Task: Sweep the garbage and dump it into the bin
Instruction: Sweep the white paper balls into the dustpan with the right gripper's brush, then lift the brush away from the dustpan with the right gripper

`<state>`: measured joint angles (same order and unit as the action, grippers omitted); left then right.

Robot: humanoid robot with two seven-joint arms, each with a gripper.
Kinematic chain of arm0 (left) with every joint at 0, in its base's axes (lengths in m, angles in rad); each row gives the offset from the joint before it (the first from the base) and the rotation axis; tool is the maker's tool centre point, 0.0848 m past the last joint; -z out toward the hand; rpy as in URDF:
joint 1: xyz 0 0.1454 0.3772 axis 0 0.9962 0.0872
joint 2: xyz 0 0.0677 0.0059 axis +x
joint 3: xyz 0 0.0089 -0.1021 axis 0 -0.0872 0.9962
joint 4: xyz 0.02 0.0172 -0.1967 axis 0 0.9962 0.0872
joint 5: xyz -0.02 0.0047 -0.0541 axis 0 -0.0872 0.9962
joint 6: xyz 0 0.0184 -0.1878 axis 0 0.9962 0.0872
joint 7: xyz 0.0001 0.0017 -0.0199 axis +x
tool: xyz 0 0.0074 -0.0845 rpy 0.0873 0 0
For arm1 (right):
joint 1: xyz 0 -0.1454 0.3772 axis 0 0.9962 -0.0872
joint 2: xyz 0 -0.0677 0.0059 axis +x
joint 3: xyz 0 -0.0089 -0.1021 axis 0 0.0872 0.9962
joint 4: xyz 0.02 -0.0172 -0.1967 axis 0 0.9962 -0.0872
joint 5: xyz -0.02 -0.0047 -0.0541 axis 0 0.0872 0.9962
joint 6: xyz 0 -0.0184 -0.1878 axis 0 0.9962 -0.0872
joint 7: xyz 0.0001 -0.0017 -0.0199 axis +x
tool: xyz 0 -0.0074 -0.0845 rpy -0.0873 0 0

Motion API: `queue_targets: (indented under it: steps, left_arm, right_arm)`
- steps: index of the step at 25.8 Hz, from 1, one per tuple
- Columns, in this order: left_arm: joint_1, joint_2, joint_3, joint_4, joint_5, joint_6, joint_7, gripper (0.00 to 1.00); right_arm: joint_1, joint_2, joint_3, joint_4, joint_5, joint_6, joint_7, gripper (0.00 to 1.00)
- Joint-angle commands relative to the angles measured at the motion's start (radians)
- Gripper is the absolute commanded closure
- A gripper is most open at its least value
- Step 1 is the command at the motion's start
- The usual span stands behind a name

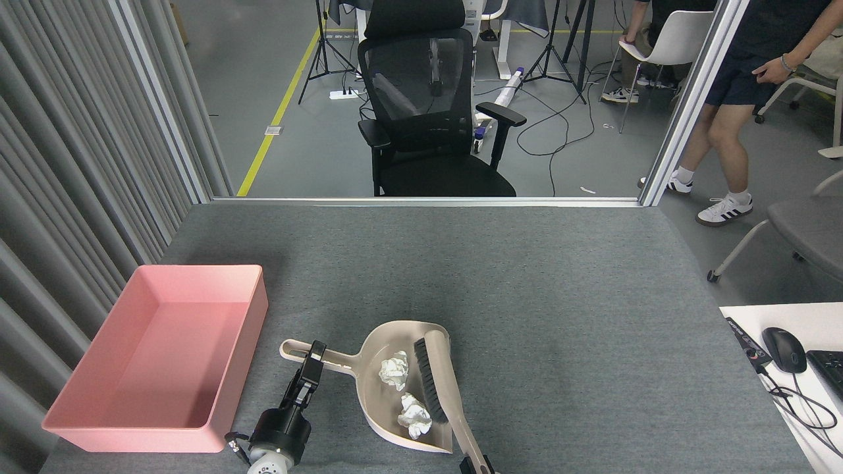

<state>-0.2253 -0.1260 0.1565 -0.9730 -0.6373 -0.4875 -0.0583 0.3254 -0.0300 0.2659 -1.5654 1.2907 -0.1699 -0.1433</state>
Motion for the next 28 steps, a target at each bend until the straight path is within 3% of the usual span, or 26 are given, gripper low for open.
queue_targets:
  steps: [1, 6, 9, 13, 18, 20, 22, 24, 28]
  left_arm:
    - [0.0, 0.0, 0.001, -0.004, 0.004, 0.004, 0.003, 0.92]
    - [0.0, 0.0, 0.005, -0.032, 0.041, 0.021, -0.074, 0.92]
    - [0.001, -0.001, 0.003, -0.041, 0.088, 0.043, -0.089, 0.92]
    - [0.001, -0.001, 0.006, -0.056, 0.107, 0.05, -0.089, 0.92]
    - [0.001, 0.0, 0.015, -0.061, 0.208, 0.076, -0.103, 0.93]
    - [0.003, 0.0, 0.015, -0.062, 0.238, 0.083, -0.101, 0.93]
    - [0.003, 0.0, 0.015, -0.064, 0.24, 0.084, -0.103, 0.93]
    - [0.004, 0.0, 0.015, -0.078, 0.24, 0.09, -0.103, 0.93]
    - [0.006, 0.0, 0.008, -0.147, 0.242, 0.155, -0.113, 0.93]
  right_arm:
    - [-0.006, -0.001, 0.001, -0.028, -0.005, -0.003, -0.025, 0.91]
    - [-0.002, -0.064, -0.171, -0.044, -0.025, -0.039, -0.013, 0.91]
    - [0.0, -0.151, -0.254, -0.039, -0.027, -0.04, -0.007, 0.91]
    - [-0.002, -0.208, -0.286, -0.028, -0.024, -0.037, -0.007, 0.9]
    - [-0.023, -0.231, -0.31, 0.021, 0.027, -0.033, -0.005, 0.85]
    - [-0.036, -0.229, -0.31, 0.031, 0.042, -0.031, -0.005, 0.73]
    - [-0.039, -0.223, -0.312, 0.042, 0.041, -0.028, -0.004, 0.45]
    - [-0.04, -0.223, -0.312, 0.054, 0.039, -0.019, -0.004, 0.35]
    - [-0.042, -0.226, -0.313, 0.054, 0.032, -0.011, -0.004, 0.25]
